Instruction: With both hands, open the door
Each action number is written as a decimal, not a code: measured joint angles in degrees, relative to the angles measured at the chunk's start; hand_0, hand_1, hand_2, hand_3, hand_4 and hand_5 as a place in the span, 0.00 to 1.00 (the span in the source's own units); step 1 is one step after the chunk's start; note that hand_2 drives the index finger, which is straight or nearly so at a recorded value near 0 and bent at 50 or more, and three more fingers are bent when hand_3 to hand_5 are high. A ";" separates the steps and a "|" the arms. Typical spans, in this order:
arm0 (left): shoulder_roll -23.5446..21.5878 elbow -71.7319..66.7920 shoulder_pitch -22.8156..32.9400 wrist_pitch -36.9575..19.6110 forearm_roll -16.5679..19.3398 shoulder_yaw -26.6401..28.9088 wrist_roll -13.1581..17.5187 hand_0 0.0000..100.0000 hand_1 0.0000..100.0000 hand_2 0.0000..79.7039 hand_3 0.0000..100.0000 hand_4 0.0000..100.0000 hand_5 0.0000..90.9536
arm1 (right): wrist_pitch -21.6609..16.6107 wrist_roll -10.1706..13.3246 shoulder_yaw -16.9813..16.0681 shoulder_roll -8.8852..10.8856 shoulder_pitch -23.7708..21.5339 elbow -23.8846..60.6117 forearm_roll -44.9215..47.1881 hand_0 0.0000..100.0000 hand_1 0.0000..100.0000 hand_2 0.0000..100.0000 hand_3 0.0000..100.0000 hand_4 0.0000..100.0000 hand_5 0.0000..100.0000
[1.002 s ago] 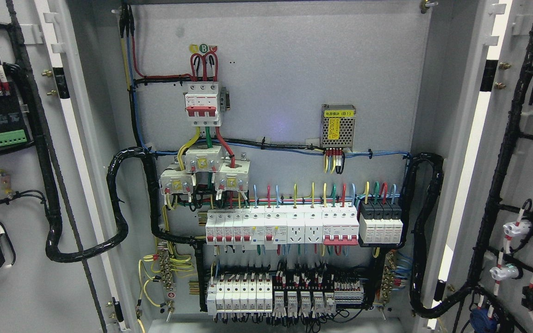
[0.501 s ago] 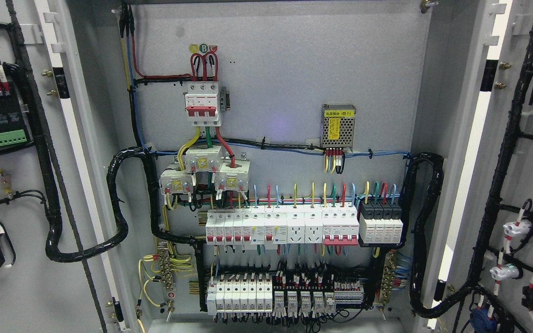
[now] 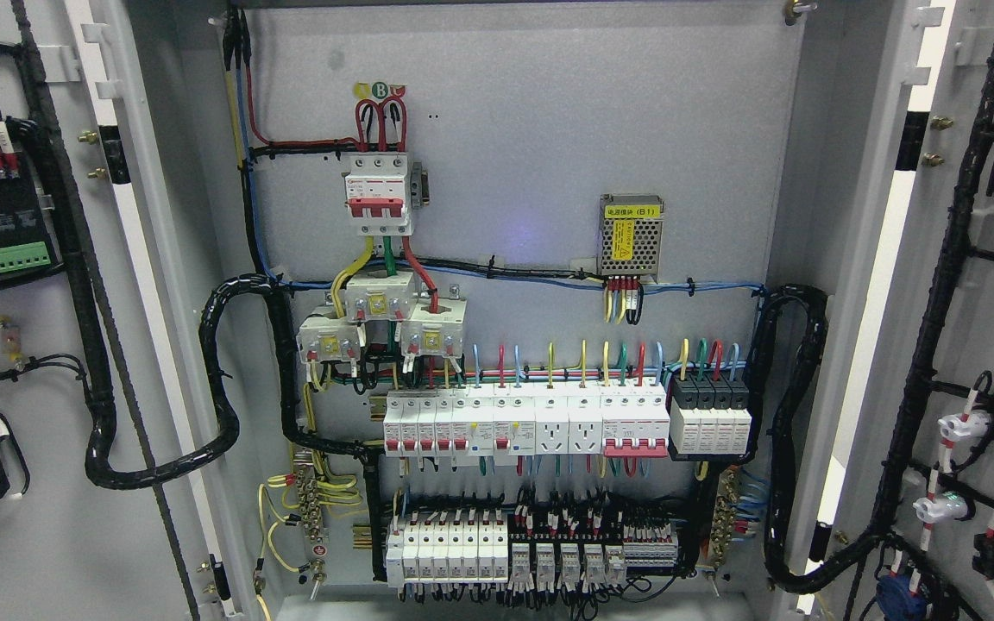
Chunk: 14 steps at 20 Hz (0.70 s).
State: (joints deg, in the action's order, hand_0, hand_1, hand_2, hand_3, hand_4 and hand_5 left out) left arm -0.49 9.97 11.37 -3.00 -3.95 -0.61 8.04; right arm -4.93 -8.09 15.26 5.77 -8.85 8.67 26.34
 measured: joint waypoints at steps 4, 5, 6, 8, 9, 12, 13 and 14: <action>0.15 -0.92 -0.98 2.83 -0.23 0.93 0.42 0.00 0.00 0.00 0.00 0.03 0.00 | 1.53 3.65 -0.32 -0.93 0.30 -1.68 -2.11 0.11 0.00 0.00 0.00 0.00 0.00; 0.18 -1.10 -1.13 3.27 -0.26 1.12 0.45 0.00 0.00 0.00 0.00 0.03 0.00 | 1.74 4.02 -0.36 -1.10 0.35 -2.00 -2.51 0.11 0.00 0.00 0.00 0.00 0.00; 0.20 -1.24 -1.26 3.91 -0.28 1.30 0.46 0.00 0.00 0.00 0.00 0.03 0.00 | 1.95 4.33 -0.43 -1.30 0.39 -2.34 -2.84 0.11 0.00 0.00 0.00 0.00 0.00; 0.25 -1.50 -1.48 4.79 -0.37 1.60 0.46 0.00 0.00 0.00 0.00 0.03 0.00 | 2.04 4.52 -0.51 -1.64 0.39 -2.90 -3.36 0.11 0.00 0.00 0.00 0.00 0.00; 0.27 -1.62 -1.54 4.97 -0.41 1.74 0.46 0.00 0.00 0.00 0.00 0.03 0.00 | 2.04 4.66 -0.55 -1.91 0.37 -3.16 -3.54 0.11 0.00 0.00 0.00 0.00 0.00; 0.32 -1.86 -1.72 5.22 -0.48 2.07 0.46 0.00 0.00 0.00 0.00 0.03 0.00 | 2.16 4.83 -0.62 -2.80 0.22 -3.73 -3.99 0.11 0.00 0.00 0.00 0.00 0.00; 0.33 -1.92 -1.76 5.24 -0.49 2.16 0.46 0.00 0.00 0.00 0.00 0.03 0.00 | 2.16 4.82 -0.64 -3.07 0.11 -3.91 -4.18 0.11 0.00 0.00 0.00 0.00 0.00; 0.35 -1.97 -1.80 5.25 -0.49 2.25 0.46 0.00 0.00 0.00 0.00 0.03 0.00 | 2.18 4.86 -0.66 -3.32 0.02 -4.06 -4.53 0.11 0.00 0.00 0.00 0.00 0.00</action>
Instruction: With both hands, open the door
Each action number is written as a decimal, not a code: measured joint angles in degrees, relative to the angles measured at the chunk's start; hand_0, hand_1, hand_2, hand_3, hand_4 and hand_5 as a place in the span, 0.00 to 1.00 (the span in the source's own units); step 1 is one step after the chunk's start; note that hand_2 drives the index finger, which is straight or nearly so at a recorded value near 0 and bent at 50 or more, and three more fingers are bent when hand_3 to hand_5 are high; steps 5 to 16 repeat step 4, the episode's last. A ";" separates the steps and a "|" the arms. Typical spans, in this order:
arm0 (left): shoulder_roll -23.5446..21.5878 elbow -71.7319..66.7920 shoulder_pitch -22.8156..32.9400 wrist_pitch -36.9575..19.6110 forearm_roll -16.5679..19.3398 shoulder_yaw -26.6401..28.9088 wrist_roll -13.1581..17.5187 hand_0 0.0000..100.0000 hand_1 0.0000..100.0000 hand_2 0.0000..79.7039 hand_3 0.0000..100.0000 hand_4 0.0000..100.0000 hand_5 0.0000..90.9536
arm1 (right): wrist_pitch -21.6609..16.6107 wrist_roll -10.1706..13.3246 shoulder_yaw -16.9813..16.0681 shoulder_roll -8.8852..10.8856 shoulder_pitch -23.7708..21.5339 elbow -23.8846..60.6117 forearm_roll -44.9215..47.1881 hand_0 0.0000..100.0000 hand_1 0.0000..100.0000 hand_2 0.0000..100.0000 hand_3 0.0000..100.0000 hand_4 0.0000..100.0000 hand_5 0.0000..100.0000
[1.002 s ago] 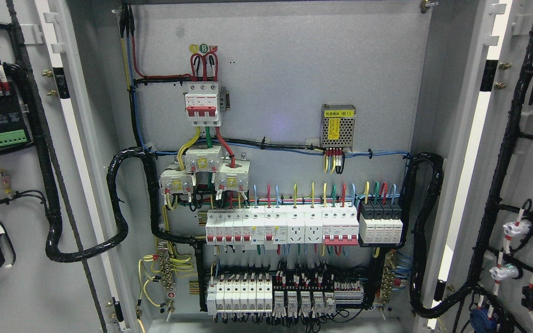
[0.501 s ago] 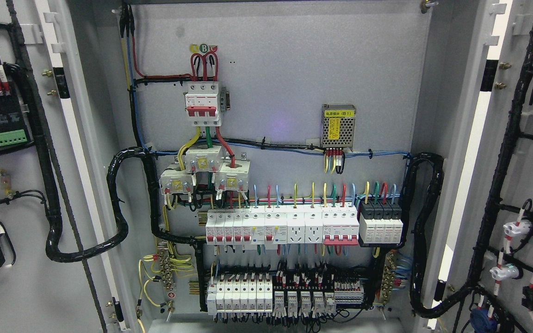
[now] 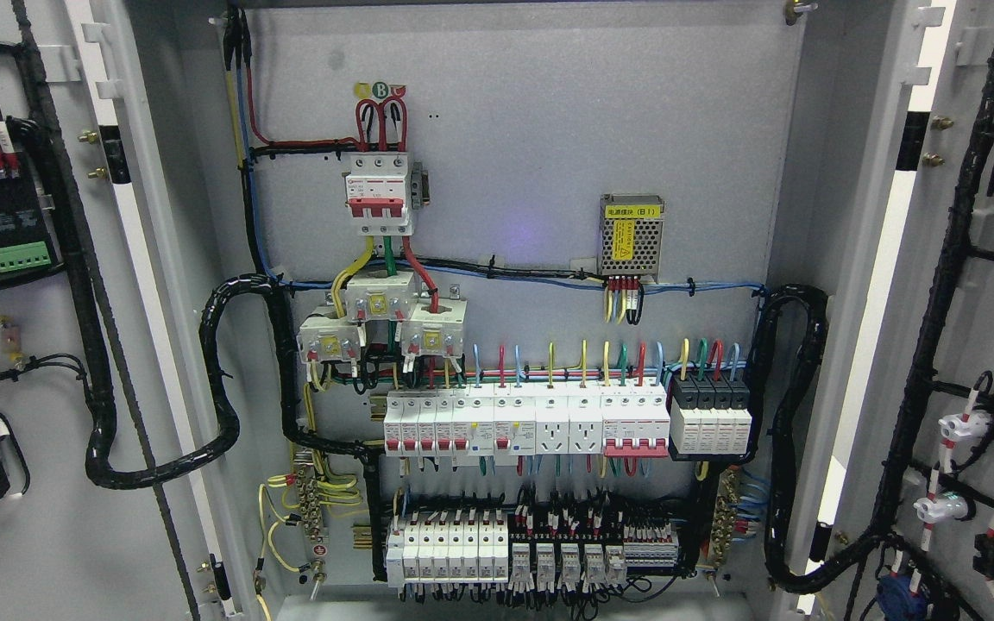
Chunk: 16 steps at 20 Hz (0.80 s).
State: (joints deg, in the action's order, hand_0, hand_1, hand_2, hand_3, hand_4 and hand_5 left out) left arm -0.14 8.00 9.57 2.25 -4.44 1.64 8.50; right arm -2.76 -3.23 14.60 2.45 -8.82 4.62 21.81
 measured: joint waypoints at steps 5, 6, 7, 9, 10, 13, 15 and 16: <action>0.04 -0.15 -0.08 0.00 0.00 0.26 0.00 0.00 0.00 0.00 0.00 0.03 0.00 | 0.00 0.14 -0.09 -0.73 -0.41 -0.50 -1.46 0.11 0.00 0.00 0.00 0.00 0.00; 0.04 -0.15 -0.08 0.00 0.00 0.26 0.00 0.00 0.00 0.00 0.00 0.03 0.00 | 0.00 0.14 -0.09 -0.73 -0.41 -0.50 -1.46 0.11 0.00 0.00 0.00 0.00 0.00; 0.04 -0.15 -0.08 0.00 0.00 0.26 0.00 0.00 0.00 0.00 0.00 0.03 0.00 | 0.00 0.14 -0.09 -0.73 -0.41 -0.50 -1.46 0.11 0.00 0.00 0.00 0.00 0.00; 0.04 -0.15 -0.08 0.00 0.00 0.26 0.00 0.00 0.00 0.00 0.00 0.03 0.00 | 0.00 0.14 -0.09 -0.73 -0.41 -0.50 -1.46 0.11 0.00 0.00 0.00 0.00 0.00; 0.04 -0.15 -0.08 0.00 0.00 0.26 0.00 0.00 0.00 0.00 0.00 0.03 0.00 | 0.00 0.14 -0.09 -0.73 -0.41 -0.50 -1.46 0.11 0.00 0.00 0.00 0.00 0.00; 0.04 -0.15 -0.08 0.00 0.00 0.26 0.00 0.00 0.00 0.00 0.00 0.03 0.00 | 0.00 0.14 -0.09 -0.73 -0.41 -0.50 -1.46 0.11 0.00 0.00 0.00 0.00 0.00; 0.04 -0.15 -0.08 0.00 0.00 0.26 0.00 0.00 0.00 0.00 0.00 0.03 0.00 | 0.00 0.14 -0.09 -0.73 -0.41 -0.50 -1.46 0.11 0.00 0.00 0.00 0.00 0.00; 0.04 -0.15 -0.08 0.00 0.00 0.26 0.00 0.00 0.00 0.00 0.00 0.03 0.00 | 0.00 0.14 -0.09 -0.73 -0.41 -0.50 -1.46 0.11 0.00 0.00 0.00 0.00 0.00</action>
